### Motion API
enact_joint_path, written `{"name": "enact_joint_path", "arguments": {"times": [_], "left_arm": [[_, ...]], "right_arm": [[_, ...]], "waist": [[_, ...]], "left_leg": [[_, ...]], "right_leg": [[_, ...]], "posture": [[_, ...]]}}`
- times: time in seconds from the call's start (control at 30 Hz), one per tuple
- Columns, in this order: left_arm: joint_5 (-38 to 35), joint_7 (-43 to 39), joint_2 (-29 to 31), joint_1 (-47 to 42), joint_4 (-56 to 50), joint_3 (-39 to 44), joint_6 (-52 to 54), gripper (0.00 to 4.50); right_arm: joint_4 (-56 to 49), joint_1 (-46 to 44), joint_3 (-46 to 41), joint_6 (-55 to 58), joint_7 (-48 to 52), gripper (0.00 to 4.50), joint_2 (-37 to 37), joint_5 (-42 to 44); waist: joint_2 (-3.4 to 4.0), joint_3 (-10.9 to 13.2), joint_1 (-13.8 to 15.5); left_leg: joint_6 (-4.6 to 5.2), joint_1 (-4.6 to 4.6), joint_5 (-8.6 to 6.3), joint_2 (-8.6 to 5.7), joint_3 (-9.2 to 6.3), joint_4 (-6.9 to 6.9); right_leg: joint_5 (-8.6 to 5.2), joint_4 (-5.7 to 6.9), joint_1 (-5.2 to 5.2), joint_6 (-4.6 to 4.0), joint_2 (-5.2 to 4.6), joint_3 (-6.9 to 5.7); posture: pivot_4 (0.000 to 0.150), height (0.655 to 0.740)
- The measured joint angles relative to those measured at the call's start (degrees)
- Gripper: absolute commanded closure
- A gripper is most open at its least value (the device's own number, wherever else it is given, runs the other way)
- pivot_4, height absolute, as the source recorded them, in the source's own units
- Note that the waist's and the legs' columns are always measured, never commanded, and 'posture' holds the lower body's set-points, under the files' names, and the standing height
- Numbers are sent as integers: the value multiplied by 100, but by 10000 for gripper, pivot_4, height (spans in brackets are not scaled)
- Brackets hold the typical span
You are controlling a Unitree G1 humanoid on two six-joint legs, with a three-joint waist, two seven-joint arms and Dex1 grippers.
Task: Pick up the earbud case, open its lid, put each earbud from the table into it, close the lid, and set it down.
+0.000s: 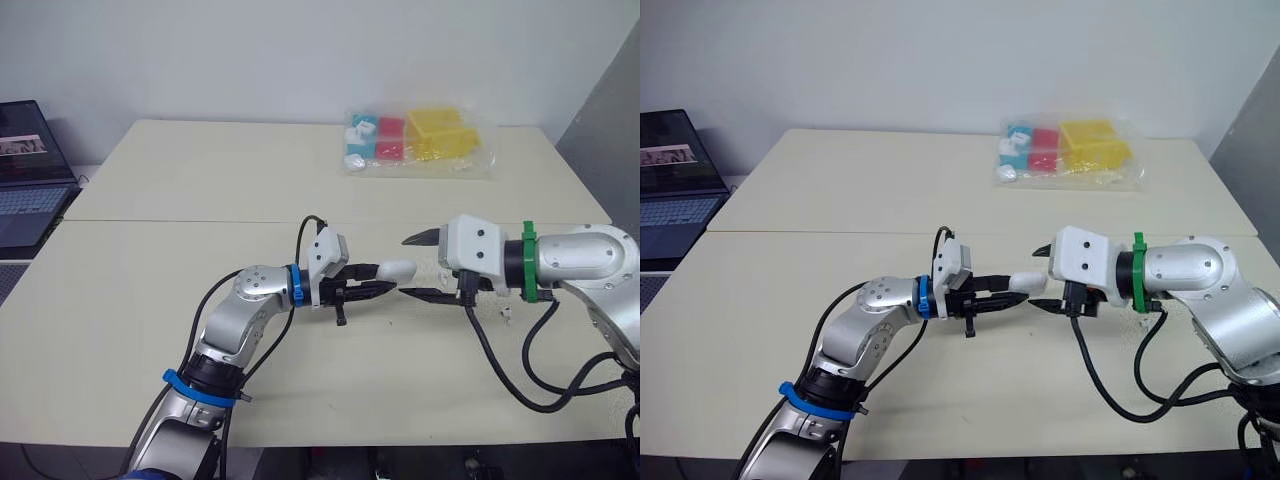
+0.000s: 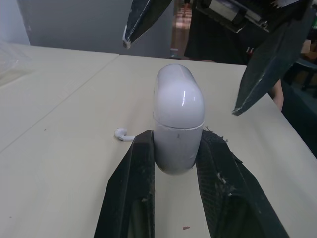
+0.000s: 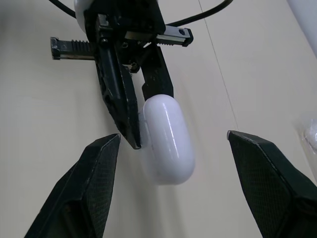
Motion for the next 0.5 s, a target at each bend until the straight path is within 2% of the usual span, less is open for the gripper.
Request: {"name": "enact_joint_path", "arguments": {"times": [0.5], "left_arm": [[161,-107,79,59,-23,-46,-514,37014]], "right_arm": [[343,-59,5,-171,178,8983,41,-138]], "waist": [[0,0,0]], "left_leg": [[0,0,0,0,1,0]], "right_leg": [[3,0,0,-5,0,1]], "posture": [[1500,7400]]}}
